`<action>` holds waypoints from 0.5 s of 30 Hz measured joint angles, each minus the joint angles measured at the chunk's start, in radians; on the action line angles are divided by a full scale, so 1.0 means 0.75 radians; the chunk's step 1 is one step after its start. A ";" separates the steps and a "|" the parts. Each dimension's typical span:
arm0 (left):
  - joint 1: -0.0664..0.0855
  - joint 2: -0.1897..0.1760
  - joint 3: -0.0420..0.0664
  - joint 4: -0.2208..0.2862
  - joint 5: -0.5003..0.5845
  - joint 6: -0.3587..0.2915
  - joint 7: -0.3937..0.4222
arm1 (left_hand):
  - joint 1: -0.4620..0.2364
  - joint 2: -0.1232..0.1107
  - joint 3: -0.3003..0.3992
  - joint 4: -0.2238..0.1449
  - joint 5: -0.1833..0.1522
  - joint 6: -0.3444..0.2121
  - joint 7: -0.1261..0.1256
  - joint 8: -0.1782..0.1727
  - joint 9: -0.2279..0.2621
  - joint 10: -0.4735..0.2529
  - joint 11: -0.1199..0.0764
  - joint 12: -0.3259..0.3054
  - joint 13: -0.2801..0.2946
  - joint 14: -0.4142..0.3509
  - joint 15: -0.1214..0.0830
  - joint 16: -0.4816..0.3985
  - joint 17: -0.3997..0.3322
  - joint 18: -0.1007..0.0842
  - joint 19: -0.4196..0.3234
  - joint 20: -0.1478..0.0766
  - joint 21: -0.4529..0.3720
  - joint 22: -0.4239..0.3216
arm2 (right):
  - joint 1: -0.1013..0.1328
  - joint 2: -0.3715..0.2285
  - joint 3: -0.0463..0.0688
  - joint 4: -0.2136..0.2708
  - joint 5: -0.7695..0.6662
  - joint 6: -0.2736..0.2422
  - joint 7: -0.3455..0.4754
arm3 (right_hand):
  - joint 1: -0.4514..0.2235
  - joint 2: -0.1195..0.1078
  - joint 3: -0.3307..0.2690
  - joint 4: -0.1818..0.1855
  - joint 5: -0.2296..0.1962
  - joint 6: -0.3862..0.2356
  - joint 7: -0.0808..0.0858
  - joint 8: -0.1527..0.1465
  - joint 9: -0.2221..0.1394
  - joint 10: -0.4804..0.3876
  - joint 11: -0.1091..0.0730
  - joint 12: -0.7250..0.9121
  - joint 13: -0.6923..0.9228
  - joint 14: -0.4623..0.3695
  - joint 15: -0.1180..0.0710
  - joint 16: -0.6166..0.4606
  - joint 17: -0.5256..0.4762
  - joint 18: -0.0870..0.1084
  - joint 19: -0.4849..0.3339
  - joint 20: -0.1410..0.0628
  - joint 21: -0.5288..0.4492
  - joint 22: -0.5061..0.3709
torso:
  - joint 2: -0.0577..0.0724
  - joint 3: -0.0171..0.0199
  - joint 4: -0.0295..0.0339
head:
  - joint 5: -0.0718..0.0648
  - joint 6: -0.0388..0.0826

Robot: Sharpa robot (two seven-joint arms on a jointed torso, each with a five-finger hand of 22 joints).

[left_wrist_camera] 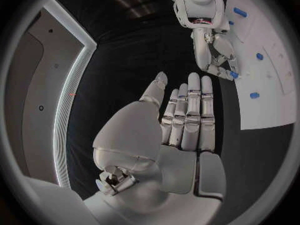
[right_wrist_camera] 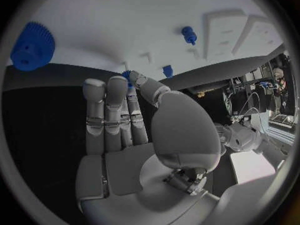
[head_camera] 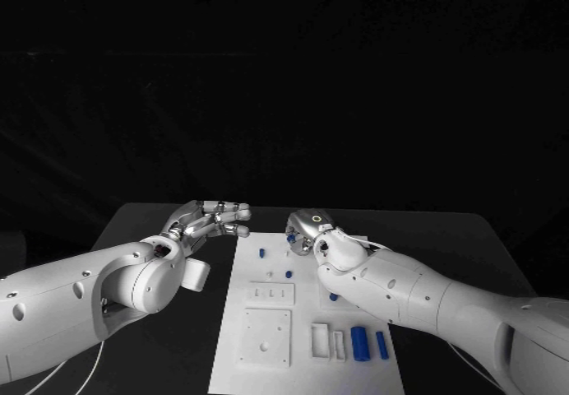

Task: Assemble the parts on the task board

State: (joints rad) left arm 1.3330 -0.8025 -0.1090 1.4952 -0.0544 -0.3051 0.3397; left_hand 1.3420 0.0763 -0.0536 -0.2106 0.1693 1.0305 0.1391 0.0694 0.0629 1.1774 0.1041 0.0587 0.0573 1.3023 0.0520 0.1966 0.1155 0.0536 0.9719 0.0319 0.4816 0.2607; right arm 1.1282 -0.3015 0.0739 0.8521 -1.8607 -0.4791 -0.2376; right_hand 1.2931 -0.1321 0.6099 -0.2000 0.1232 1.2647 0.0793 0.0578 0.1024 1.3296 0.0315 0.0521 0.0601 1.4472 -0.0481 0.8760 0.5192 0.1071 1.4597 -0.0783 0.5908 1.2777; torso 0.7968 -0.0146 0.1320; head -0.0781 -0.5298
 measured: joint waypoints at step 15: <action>0.010 0.004 0.000 0.005 -0.002 -0.001 0.000 | 0.000 0.000 0.000 0.000 0.000 -0.007 0.007 0.000 0.000 0.000 0.000 0.000 0.000 0.000 0.000 0.000 0.000 0.000 0.000 0.000 0.000 -0.002 | 0.000 0.035 -0.005 -0.056 -0.001 0.013 0.003 | -0.002 -0.006 -0.004 -0.004 0.017 -0.001 0.000 0.004 -0.006 0.000 0.000 0.008 -0.001 0.000 0.000 0.000 -0.002 -0.001 0.000 0.000 -0.016 0.012 | 0.005 -0.0017 0.0024 | 0.004 -0.005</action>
State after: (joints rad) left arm 1.3408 -0.7993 -0.1090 1.4992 -0.0557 -0.3055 0.3397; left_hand 1.3420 0.0763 -0.0537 -0.2106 0.1693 1.0252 0.1444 0.0694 0.0628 1.1774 0.1041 0.0588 0.0573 1.3023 0.0519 0.1966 0.1156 0.0536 0.9719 0.0319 0.4816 0.2594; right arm 1.1284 -0.2753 0.0704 0.8101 -1.8614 -0.4694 -0.2357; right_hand 1.2914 -0.1364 0.6067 -0.2031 0.1357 1.2642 0.0796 0.0607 0.0978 1.3295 0.0315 0.0578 0.0594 1.4472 -0.0481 0.8760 0.5179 0.1067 1.4596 -0.0782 0.5785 1.2866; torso 0.8006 -0.0158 0.1338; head -0.0750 -0.5339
